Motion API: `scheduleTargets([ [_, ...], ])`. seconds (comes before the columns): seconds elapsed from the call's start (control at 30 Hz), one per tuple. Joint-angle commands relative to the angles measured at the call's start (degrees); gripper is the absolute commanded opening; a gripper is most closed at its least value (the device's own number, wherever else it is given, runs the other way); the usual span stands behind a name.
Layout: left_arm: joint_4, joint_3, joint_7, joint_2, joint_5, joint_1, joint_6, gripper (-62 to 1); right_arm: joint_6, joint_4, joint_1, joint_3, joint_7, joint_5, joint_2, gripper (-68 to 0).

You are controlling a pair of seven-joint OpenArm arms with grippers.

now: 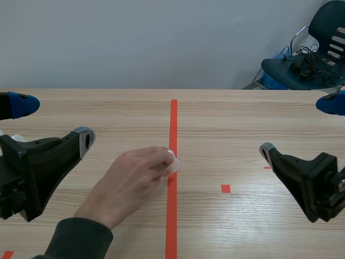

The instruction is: Do the leaf sorting experiment

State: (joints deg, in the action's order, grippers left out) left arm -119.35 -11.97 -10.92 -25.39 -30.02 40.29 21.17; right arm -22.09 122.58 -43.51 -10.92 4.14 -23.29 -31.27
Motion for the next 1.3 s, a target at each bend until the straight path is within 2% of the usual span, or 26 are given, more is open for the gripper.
scheduleTargets([
  [0.0, -0.24, 0.15, 0.79, 0.11, -0.59, -0.17, 0.04, 1.4, 0.15, 0.74, 0.81, -0.68, -0.85, -0.22, -0.48, 0.4],
  [0.53, 0.55, 0.33, 0.52, 0.07, -0.42, -0.24, 0.24, 1.4, 0.15, 0.74, 0.81, -0.68, -0.83, -0.22, -0.48, 0.4],
  [0.63, 2.64, 0.87, 0.39, 0.09, 2.4, -0.7, 1.16, 1.4, 0.15, 0.74, 0.81, -0.68, -0.83, -0.22, -0.46, 0.4],
  [0.77, 8.83, 4.24, 0.79, 0.11, 5.73, -3.54, 2.6, 1.4, 0.15, 0.74, 0.81, -0.68, -0.81, -0.2, -0.46, 0.4],
  [0.97, 22.05, 12.5, 5.25, 0.85, 6.8, -12.22, 2.89, 1.4, 0.15, 0.74, 0.81, -0.68, -0.81, -0.2, -0.46, 0.4],
  [1.27, 40.48, 27.32, 12.37, 5.92, 17.9, -28.81, 3.04, 1.4, 0.15, 0.74, 0.81, -0.68, -0.81, -0.2, -0.46, 0.4],
])
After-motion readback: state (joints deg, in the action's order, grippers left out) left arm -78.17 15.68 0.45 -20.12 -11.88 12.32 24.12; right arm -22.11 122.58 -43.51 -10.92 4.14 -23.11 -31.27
